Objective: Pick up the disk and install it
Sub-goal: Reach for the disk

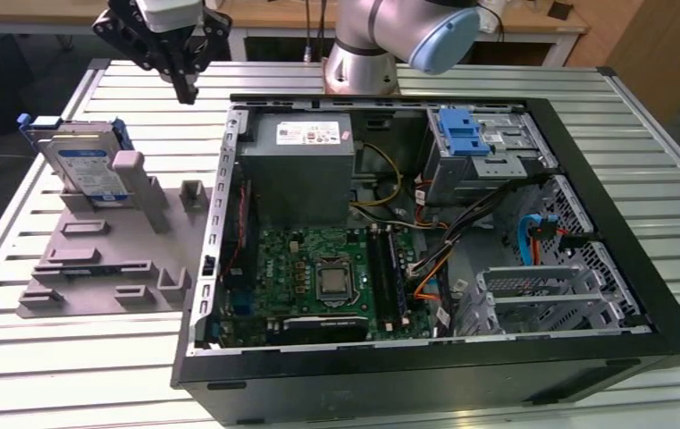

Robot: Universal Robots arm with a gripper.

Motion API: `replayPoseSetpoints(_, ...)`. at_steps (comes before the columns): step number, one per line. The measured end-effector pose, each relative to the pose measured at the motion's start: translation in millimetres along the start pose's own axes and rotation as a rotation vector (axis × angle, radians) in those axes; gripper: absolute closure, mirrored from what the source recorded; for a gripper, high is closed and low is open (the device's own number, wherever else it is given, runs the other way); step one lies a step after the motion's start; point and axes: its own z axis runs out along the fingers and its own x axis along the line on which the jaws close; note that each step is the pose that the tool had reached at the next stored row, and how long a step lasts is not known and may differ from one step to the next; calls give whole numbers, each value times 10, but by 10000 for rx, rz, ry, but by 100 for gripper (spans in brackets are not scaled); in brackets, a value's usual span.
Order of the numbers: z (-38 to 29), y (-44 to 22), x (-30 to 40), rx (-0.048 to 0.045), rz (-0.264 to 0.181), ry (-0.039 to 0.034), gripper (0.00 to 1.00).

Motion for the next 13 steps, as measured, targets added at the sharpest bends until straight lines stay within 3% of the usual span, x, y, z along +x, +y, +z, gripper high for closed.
replayPoseSetpoints(13,13,36,113,1,0,1,89)
